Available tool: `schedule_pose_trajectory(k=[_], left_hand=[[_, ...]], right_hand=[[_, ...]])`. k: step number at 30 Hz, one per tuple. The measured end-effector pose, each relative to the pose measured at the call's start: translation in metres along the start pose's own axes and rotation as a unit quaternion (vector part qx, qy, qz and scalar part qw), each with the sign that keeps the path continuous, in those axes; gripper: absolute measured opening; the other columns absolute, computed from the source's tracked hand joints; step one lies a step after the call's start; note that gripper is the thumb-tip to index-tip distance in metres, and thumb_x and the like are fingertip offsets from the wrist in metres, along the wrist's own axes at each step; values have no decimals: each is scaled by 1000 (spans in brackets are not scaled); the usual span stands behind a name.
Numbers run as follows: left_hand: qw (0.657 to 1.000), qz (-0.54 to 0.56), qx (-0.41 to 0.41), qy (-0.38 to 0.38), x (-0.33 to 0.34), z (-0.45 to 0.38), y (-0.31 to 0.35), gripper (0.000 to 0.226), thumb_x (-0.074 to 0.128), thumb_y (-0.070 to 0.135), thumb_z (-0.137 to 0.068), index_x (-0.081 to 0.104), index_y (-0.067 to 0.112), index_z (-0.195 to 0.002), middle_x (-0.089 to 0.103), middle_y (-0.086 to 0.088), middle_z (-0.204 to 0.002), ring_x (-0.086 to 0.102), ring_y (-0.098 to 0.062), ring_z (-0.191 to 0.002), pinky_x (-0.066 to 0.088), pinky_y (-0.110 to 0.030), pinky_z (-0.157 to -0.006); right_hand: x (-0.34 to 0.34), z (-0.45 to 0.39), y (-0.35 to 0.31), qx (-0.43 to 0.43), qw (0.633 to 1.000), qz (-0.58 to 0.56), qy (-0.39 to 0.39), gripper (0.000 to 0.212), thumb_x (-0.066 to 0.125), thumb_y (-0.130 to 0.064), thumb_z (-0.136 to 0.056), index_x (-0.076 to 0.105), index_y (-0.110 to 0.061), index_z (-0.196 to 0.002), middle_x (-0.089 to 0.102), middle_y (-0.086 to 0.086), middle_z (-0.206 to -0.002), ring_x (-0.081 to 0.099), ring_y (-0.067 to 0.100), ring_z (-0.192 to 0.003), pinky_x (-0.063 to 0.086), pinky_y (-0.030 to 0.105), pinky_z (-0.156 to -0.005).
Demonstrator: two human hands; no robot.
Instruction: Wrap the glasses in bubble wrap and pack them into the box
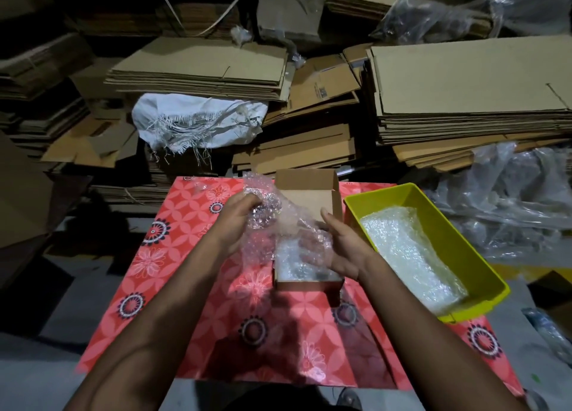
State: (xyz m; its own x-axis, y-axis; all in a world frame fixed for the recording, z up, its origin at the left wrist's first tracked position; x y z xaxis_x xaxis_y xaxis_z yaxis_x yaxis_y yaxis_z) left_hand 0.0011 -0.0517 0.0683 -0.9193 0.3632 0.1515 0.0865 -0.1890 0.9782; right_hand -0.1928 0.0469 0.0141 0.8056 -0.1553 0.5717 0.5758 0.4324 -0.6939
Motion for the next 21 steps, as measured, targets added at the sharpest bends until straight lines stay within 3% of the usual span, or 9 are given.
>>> schedule_pose_trajectory(k=[3, 4, 7, 9, 12, 14, 16, 18, 21], left_hand=[[999, -23, 8, -29, -6, 2, 5, 8, 55, 8, -98, 59, 10, -91, 67, -4, -77, 58, -18, -62, 49, -33, -63], [999, -41, 10, -31, -8, 3, 6, 7, 57, 8, -98, 60, 10, -103, 69, -3, -83, 61, -15, -64, 49, -32, -64], [997, -78, 4, -8, -15, 2, 4, 62, 68, 13, -92, 38, 7, -145, 71, 1, -111, 71, -8, -86, 51, -30, -92], [994, -100, 29, -11, -14, 2, 7, 47, 67, 11, -93, 50, 9, -137, 77, 0, -93, 72, -9, -75, 56, -27, -79], [991, -111, 78, 5, -15, 3, 15, 16, 66, 3, -92, 69, 11, -106, 77, -5, -84, 68, -12, -63, 55, -25, -55], [987, -116, 112, 19, -16, 3, 20, 14, 69, -2, -89, 72, 10, -96, 76, -8, -87, 69, -13, -69, 55, -26, -57], [982, -126, 139, 14, -14, 5, 26, 19, 69, -10, -85, 73, 8, -88, 77, -3, -82, 70, -10, -71, 55, -23, -62], [977, -136, 161, 6, -12, 5, 31, 24, 71, -14, -80, 75, 10, -81, 77, 1, -76, 71, -8, -73, 56, -23, -65], [971, -148, 186, -30, -11, 2, 34, 33, 74, -13, -77, 80, 19, -74, 78, -4, -90, 72, -16, -90, 57, -28, -74]], right_hand=[[6, -6, -17, -136, 990, -19, 3, 11, 63, -11, -93, 69, -11, -103, 73, 3, -96, 68, 18, -88, 56, 34, -85], [6, -6, -23, -157, 987, -7, 9, 10, 66, -9, -91, 68, -11, -101, 73, 4, -96, 67, 18, -89, 55, 34, -87], [7, -3, -32, -134, 985, 110, 9, 30, 70, -23, -87, 64, -11, -114, 73, 9, -106, 69, 19, -90, 59, 33, -73], [10, 0, -37, -128, 966, 224, 8, 32, 72, -22, -89, 65, -17, -121, 74, 10, -104, 71, 18, -84, 56, 28, -64], [14, 7, -57, -227, 924, 306, 37, 27, 70, -6, -90, 71, -17, -114, 72, 7, -85, 62, 12, -66, 52, 26, -62], [16, 14, -68, -277, 910, 304, 47, 20, 65, 2, -91, 76, -14, -99, 75, 4, -86, 64, 21, -70, 54, 39, -70], [17, 21, -76, -304, 906, 291, 44, 29, 60, 10, -91, 79, -13, -86, 78, 4, -88, 69, 27, -75, 58, 42, -71], [17, 24, -80, -317, 900, 297, 37, 25, 58, 12, -90, 76, -5, -86, 78, 1, -82, 71, 16, -70, 59, 28, -67], [16, 25, -82, -327, 897, 295, 36, 30, 56, 15, -89, 74, -6, -76, 75, -5, -72, 67, 5, -64, 54, 17, -67]])
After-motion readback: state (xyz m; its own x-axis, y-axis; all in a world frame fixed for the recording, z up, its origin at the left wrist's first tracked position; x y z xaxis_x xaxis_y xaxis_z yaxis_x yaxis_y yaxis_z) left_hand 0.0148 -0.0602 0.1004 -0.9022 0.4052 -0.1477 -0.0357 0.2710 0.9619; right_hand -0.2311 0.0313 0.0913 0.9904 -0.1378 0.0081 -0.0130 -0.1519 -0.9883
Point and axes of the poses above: each hand's wrist, its own z-axis away from the middle knuckle, its own x-axis out of the palm, y = z × x, the point moved 4 cm from there along -z, towards the middle knuckle
